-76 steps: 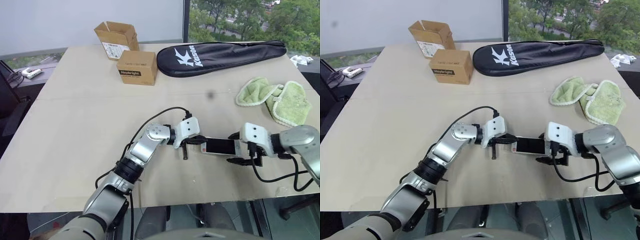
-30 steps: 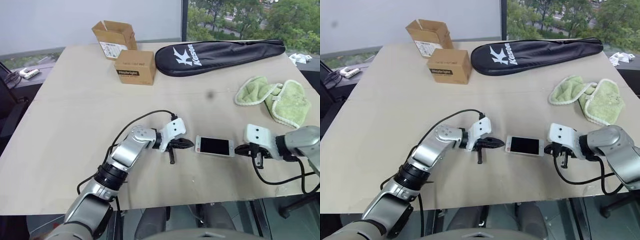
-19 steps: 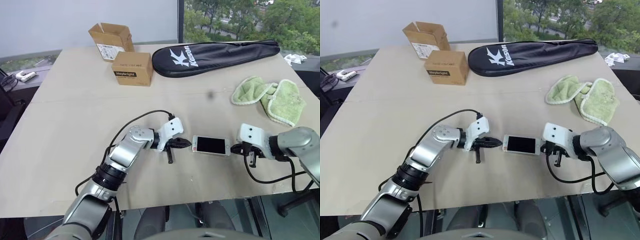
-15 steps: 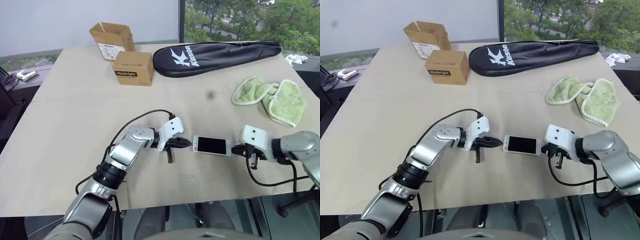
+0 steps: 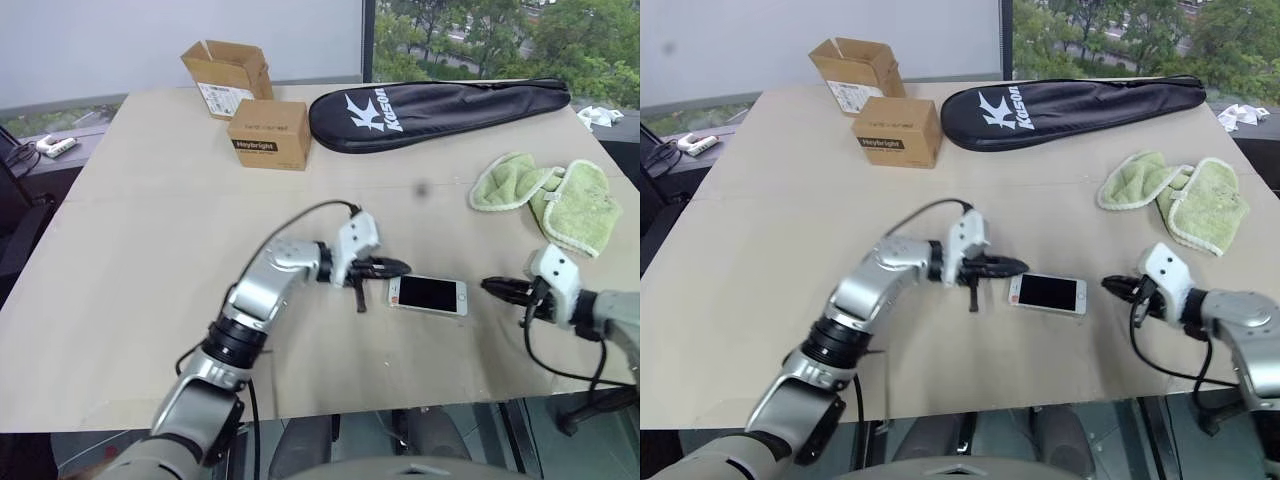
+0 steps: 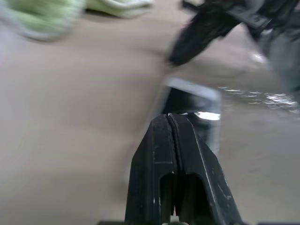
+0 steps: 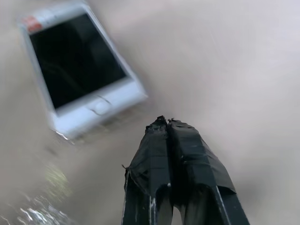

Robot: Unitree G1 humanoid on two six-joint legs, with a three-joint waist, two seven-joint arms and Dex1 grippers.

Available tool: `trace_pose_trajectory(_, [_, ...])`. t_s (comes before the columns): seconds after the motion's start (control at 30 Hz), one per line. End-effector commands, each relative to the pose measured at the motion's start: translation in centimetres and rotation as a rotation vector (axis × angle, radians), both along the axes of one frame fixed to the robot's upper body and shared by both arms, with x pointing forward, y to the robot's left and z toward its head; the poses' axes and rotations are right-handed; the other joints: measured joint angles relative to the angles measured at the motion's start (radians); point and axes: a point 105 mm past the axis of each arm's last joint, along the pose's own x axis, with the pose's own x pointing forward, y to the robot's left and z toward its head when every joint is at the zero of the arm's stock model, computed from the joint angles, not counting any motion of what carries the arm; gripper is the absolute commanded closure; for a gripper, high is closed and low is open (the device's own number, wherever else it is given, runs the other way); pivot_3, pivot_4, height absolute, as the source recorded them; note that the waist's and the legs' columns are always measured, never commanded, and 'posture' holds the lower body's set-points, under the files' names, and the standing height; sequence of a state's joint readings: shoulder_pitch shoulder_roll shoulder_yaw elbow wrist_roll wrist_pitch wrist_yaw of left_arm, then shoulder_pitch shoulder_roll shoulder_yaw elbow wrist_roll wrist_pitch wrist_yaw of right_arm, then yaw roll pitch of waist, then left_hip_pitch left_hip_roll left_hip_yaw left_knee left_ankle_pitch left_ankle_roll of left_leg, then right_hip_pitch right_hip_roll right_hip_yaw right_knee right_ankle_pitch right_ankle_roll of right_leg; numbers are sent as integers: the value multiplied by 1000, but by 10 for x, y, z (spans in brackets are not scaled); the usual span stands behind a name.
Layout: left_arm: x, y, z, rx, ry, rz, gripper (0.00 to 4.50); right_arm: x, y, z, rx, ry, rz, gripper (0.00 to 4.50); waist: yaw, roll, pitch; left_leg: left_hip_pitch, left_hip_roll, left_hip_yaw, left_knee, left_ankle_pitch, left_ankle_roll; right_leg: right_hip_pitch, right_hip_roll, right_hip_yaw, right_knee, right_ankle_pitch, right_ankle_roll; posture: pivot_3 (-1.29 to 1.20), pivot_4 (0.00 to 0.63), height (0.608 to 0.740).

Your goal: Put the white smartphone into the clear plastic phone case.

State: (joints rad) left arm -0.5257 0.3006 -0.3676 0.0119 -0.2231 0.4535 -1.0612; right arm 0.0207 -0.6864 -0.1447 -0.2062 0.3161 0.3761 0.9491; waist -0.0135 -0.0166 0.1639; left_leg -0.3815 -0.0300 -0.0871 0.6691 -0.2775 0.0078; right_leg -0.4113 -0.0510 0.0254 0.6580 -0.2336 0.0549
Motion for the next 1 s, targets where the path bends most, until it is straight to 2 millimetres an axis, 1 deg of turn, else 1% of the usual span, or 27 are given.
trace_pose_trajectory(0.03, [3, -2, -1, -3, -26, 24, 4500, 0, 7, 26, 178, -117, 0, 4483, -1, 0, 0, 1, 0, 1, 0, -1, 2, 0, 0, 1, 1, 0, 0, 0, 150, 740])
trace_pose_trajectory(0.07, [3, -3, -6, 8, -17, 28, 4500, -1, 11, 27, 265, -77, -2, 4483, -1, 1, 0, 2, 0, 1, 0, -1, 2, 1, 0, 1, 1, 0, 0, 0, 150, 740])
trace_pose_trajectory(0.1, [2, -2, -10, 23, -13, 28, 4500, -2, 14, 27, 295, -56, -5, 4483, -1, 1, 0, 3, 0, 1, 0, -1, 2, 2, 0, 1, 1, 0, 0, 0, 150, 740])
trace_pose_trajectory(0.13, [1, -2, -14, 35, -7, 30, 4500, -5, 19, 26, 289, -46, 22, 4483, 0, 1, 0, 3, 0, 0, 0, -1, 2, 3, 1, 1, 1, 0, 0, 0, 150, 740])
trace_pose_trajectory(0.2, [1, 1, -21, 62, -3, 35, 4500, -7, 24, 25, 260, -83, 55, 4483, 0, 1, 0, 3, 0, 0, 0, -1, 2, 3, 1, 1, 1, 0, 0, 0, 150, 740])
trace_pose_trajectory(0.3, [-1, 3, -27, 85, -5, 40, 4500, -5, 32, 37, 355, -158, 78, 4483, 1, 1, -1, 3, 0, 0, 0, -1, 2, 3, 1, 0, 0, 0, 0, 0, 150, 740])
trace_pose_trajectory(0.33, [-1, 3, -27, 82, -4, 40, 4500, -5, 33, 38, 392, -159, 82, 4483, 1, 2, -1, 3, 0, -1, 0, -1, 2, 3, 1, 0, 0, 0, 0, 0, 150, 740])
trace_pose_trajectory(0.43, [0, 2, -27, 78, -3, 49, 4500, -9, 31, 3, 248, -79, 119, 4483, 1, 2, -1, 3, 0, 0, 0, -1, 2, 3, 1, 0, 0, 0, 0, 0, 150, 740])
trace_pose_trajectory(0.47, [0, 2, -27, 78, -3, 50, 4500, -12, 29, -13, 195, -28, 128, 4483, 2, 2, -1, 3, 0, 0, 0, -1, 2, 3, 1, 0, 0, 0, 0, 0, 150, 740])
trace_pose_trajectory(0.53, [0, 2, -27, 78, -4, 51, 4500, -17, 24, -32, 128, 28, 141, 4483, 3, 2, -1, 3, -1, 0, 1, -1, 2, 3, 0, 0, 0, 0, 0, 0, 150, 740])
trace_pose_trajectory(0.6, [0, 3, -27, 78, -5, 53, 4500, -18, 19, -47, 58, 49, 143, 4483, 1, 2, -3, 4, -1, 0, 1, -1, 2, 4, 1, 0, 0, 0, 0, 0, 150, 740])
trace_pose_trajectory(0.7, [1, 2, -27, 79, -9, 55, 4500, -17, 14, -60, -6, 68, 132, 4483, 1, 0, -3, 9, -1, -1, 1, -1, 2, 9, 1, -1, -1, 0, 0, 0, 150, 740])
trace_pose_trajectory(0.77, [1, 2, -26, 79, -12, 56, 4500, -16, 15, -64, -6, 76, 130, 4483, 2, 0, -4, 19, 0, -1, -1, -2, 2, 20, 1, -1, -3, -1, 0, 0, 150, 740])
trace_pose_trajectory(0.8, [1, 1, -26, 79, -15, 56, 4500, -18, 16, -70, -14, 101, 133, 4483, 2, 0, -4, 22, 0, -2, -1, -2, 3, 24, 1, -3, -6, -1, 1, 0, 150, 740])
trace_pose_trajectory(0.87, [1, 0, -26, 78, -19, 57, 4500, -24, 15, -81, -38, 165, 138, 4483, 1, -2, -5, 23, 0, -3, -1, -2, 3, 28, 1, -3, -10, -3, 4, 0, 150, 740])
trace_pose_trajectory(0.93, [2, 0, -26, 77, -20, 59, 4500, -31, 13, -91, -39, 257, 125, 4483, 1, -5, -9, 26, 0, -3, -1, -2, 4, 32, 1, -3, -12, -3, 4, 0, 150, 740])
trace_pose_trajectory(1.0, [2, 0, -26, 76, -20, 62, 4500, -35, 12, -96, -31, 317, 107, 4483, 2, -8, -17, 28, 0, -3, -1, -3, 5, 34, 1, -3, -12, -3, 4, 0, 150, 740])
